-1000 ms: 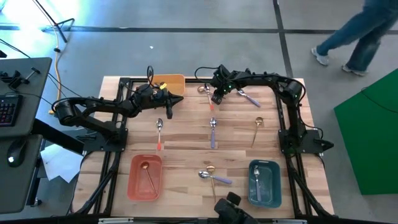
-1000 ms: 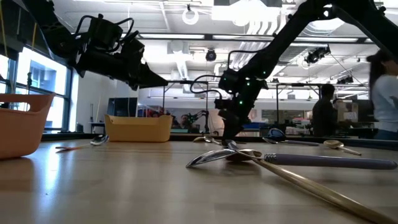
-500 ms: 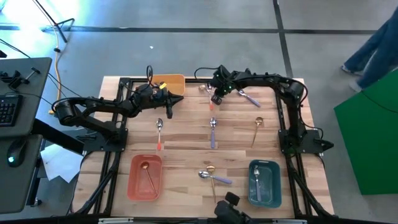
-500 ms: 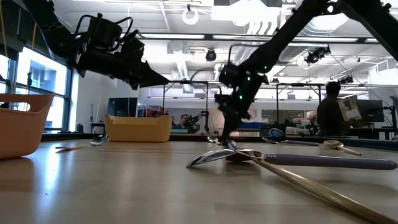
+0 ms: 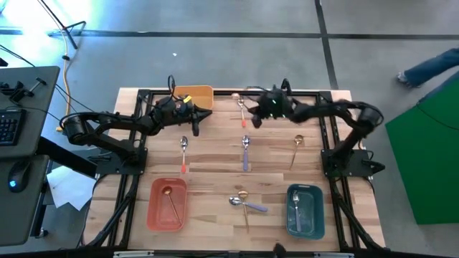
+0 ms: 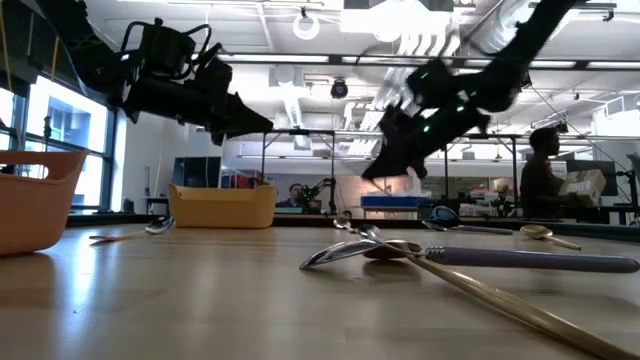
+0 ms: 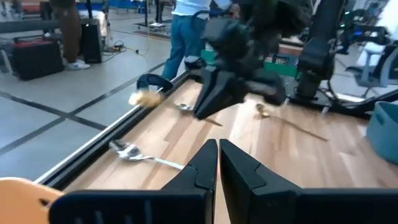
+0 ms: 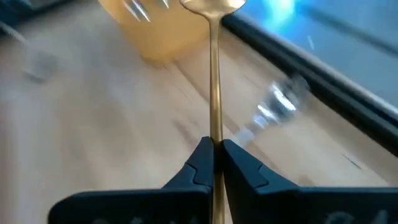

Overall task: Sort silverware by color (type)
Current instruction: Put the top gold spoon into the orange bin

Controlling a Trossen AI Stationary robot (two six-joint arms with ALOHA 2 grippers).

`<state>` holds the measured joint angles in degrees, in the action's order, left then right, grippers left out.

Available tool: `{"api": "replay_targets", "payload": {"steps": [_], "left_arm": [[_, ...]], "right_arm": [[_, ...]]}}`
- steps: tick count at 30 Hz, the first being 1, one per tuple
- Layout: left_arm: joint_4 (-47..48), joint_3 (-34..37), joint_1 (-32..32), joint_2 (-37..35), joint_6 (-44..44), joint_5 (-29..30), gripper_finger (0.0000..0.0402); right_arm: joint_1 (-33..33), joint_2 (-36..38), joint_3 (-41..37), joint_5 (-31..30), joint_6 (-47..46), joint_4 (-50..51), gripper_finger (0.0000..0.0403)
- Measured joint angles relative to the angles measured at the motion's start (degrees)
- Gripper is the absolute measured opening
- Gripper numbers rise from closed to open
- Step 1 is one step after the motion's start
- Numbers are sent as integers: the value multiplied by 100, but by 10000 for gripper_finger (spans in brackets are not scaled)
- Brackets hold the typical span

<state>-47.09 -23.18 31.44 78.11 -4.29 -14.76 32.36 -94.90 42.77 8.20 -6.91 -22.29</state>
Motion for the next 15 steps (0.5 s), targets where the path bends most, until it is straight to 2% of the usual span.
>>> {"api": "replay_targets", "payload": {"steps": [4,8,11,15], "left_arm": [[-264,0,-240,0,-19,-2,16],[-800,-27,-612,19,-133,12,45],[-944,-175,-906,154,-169,77,73],[-941,-508,-1290,605,-76,298,112]], "right_arm": [[-535,531,-955,-356,-224,-1654,5],[-1103,806,-1527,-930,-260,-2842,5],[-1488,836,-1748,-1270,-180,-3439,5],[-1923,840,-1719,-1393,180,-3660,5]]}}
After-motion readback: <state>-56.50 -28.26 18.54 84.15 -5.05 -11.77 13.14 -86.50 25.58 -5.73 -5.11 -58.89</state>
